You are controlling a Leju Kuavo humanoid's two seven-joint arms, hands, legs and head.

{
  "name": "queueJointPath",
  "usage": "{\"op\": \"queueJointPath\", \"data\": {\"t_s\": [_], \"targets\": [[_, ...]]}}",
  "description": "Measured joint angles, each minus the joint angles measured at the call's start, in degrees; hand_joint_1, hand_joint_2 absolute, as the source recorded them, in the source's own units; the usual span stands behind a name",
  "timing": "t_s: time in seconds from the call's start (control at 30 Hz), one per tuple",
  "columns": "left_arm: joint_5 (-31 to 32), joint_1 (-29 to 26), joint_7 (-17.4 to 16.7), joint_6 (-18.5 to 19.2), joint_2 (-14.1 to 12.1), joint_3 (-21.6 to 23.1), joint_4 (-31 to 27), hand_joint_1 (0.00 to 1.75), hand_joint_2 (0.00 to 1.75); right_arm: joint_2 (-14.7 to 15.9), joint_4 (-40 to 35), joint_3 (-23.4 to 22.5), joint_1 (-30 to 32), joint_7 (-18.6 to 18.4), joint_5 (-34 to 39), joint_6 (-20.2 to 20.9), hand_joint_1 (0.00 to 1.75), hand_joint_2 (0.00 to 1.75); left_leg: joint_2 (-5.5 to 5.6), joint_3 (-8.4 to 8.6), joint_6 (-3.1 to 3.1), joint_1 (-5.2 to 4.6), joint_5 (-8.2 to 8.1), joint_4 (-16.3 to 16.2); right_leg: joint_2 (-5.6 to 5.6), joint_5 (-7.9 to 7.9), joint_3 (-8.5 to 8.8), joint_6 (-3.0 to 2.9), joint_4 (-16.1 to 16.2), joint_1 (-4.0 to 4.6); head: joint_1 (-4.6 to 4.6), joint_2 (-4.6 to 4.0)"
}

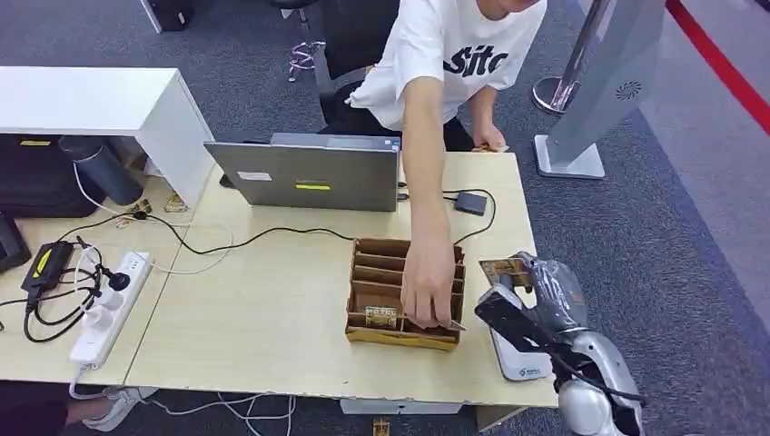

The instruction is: Pass the card to the sensor for recognition and then transmit it.

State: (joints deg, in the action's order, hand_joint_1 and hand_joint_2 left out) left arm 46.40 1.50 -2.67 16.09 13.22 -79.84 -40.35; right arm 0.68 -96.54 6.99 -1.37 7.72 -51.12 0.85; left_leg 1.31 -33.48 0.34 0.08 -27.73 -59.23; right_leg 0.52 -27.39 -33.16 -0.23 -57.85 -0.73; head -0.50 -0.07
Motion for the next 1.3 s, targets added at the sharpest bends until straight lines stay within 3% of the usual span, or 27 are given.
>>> {"op": "queueJointPath", "data": {"t_s": [0.23, 0.73, 1.3], "targets": [[0.6, 0.0, -0.1, -0.3, -0.1, -0.1, 0.0, 0.0, 1.75, 1.1, 2.2, 1.9, -0.3, -4.2, -5.0, -0.5, 1.75, 1.75, 0.0, -0.01, 0.01, -0.01, 0.0, 0.0, -0.01, 0.0, 0.0, 0.0, 0.0, 0.0, 0.0, 0.0], [0.8, 0.1, -0.3, -0.4, -0.1, -0.3, -0.2, 0.0, 1.75, 1.8, 3.8, 3.0, -0.6, -5.3, -6.0, -0.4, 1.75, 1.75, 0.0, 0.0, 0.0, 0.0, 0.0, 0.0, -0.01, 0.0, 0.0, 0.0, 0.0, 0.0, 0.0, 0.0], [1.6, 0.4, -0.6, -1.4, -0.8, -0.6, -0.3, 0.0, 1.75, 2.6, 8.1, 4.4, -2.1, -9.5, -9.3, 3.9, 1.75, 1.75, 0.0, 0.0, 0.0, 0.0, 0.0, 0.0, 0.0, 0.0, 0.0, 0.0, 0.0, 0.0, 0.0, 0.0]]}}
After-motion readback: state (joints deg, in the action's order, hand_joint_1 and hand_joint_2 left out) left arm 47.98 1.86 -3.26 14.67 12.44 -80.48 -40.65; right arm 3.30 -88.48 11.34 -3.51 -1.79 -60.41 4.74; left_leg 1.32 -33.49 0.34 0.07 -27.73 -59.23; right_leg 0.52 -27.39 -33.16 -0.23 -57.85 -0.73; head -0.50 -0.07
